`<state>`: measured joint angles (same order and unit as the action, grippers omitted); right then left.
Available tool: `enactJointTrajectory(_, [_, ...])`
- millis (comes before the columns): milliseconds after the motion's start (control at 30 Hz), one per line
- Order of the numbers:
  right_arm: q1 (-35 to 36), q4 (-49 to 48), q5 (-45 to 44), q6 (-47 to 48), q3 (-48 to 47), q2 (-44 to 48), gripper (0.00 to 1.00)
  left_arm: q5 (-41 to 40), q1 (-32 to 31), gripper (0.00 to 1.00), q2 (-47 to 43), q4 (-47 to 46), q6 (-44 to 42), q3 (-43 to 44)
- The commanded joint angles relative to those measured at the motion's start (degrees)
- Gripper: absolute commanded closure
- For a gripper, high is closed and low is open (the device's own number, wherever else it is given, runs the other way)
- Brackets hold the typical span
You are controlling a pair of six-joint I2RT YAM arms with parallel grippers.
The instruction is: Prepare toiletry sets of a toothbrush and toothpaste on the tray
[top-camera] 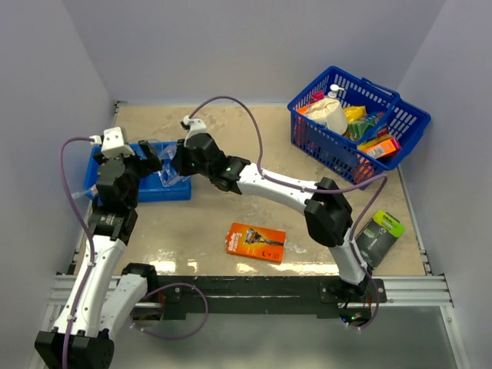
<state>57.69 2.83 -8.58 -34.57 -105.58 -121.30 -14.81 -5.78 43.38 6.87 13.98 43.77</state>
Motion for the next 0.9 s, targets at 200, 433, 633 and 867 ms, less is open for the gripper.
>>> enactJointTrajectory(200, [-1.2, -9.2, 0.6, -0.4, 5.3, 11.2, 1.00, -5.8, -0.3, 0.09, -4.1, -4.1, 1.4, -1.8])
enactJointTrajectory(433, [-5.5, -14.8, 5.6, -2.9, 14.1, 18.4, 1.00, -4.6, -0.3, 0.09, -3.5, -4.4, 1.4, -1.9])
enactJointTrajectory(633, [-11.7, -16.9, 11.4, -3.7, 24.3, 29.6, 1.00, -3.7, -0.4, 0.09, -2.9, -4.4, 1.4, -2.0])
enactJointTrajectory(867, [-21.8, -17.6, 19.5, -5.4, 37.6, 43.8, 1.00, -2.4, -0.4, 0.09, -1.6, -4.8, 1.5, -2.3])
